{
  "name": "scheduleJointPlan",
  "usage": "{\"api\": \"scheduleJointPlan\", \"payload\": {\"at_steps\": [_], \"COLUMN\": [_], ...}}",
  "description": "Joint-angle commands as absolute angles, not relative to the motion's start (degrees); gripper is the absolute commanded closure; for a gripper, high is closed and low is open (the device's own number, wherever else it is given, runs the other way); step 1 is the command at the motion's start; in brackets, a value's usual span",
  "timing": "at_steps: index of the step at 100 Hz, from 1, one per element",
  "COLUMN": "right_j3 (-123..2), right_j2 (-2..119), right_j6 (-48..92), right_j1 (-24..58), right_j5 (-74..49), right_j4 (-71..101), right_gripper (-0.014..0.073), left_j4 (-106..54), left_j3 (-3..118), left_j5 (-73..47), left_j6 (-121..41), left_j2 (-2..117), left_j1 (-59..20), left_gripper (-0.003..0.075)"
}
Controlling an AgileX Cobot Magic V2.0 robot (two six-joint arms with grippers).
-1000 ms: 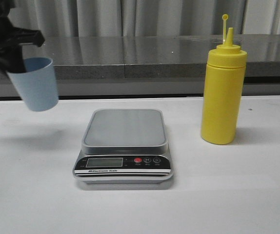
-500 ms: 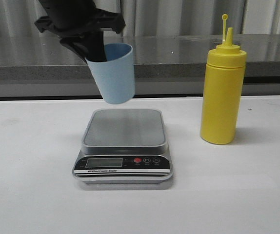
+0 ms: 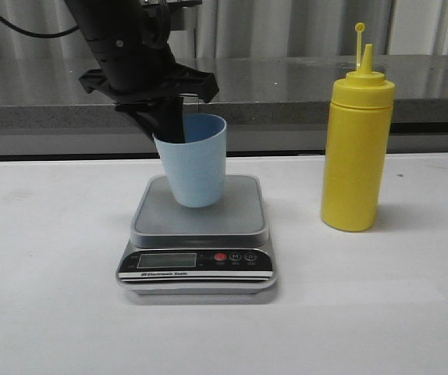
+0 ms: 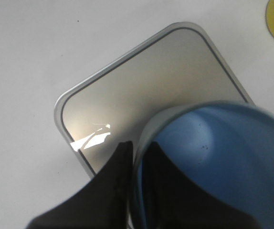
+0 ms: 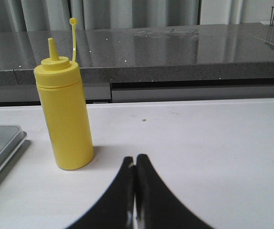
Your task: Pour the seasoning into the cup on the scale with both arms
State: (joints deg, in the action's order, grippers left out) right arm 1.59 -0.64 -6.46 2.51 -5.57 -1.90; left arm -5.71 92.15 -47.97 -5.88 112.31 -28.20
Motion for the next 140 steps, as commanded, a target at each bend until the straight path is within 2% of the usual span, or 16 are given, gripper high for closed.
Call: {"api": "scheduleJointPlan", "payload": {"at_steps": [1,11,17,42,63,96,140], "right_j3": [0.53,0.53,0.53,0.53,0.53,0.53,0.53], "right_j2": [-1.84,-1.84,-1.84,-1.84,-1.84,-1.84,-1.84], "right_j6": [-6.39,-6.39,-6.39,-6.39,-6.39,-6.39,-6.39], "right_j1": [2.14,2.14,2.14,2.14,2.14,2.14,2.14], "right_j5": [-1.25,-1.25,-1.25,-1.25,-1.25,-1.25,-1.25], "right_j4": [-1.99,-1.99,-1.99,-1.99,-1.99,-1.99,-1.99], "right_gripper": [0.0661,0.0661,0.0661,0.0661,0.0661,0.0661,0.0661], "left_j4": [-7.16,-7.16,-7.16,-7.88,-7.88,-7.36,-7.46], "left_j3": [94.06,94.06,94.06,94.17,94.17,87.74,66.90], "left_j5": [-46.16,-46.16,-45.91,-44.81,-43.18,-36.61,-30.37], "left_j6": [-5.84,-5.84,-5.48,-4.15,-2.56,-2.47,-2.43], "left_j2": [109.27,109.27,109.27,107.73,102.79,91.04,70.81], "left_j1": [-28.71,-28.71,-28.71,-28.71,-28.71,-28.52,-19.81], "left_gripper": [0.0556,0.0428,0.0389,0.0379,0.0463,0.0743,0.0741]}}
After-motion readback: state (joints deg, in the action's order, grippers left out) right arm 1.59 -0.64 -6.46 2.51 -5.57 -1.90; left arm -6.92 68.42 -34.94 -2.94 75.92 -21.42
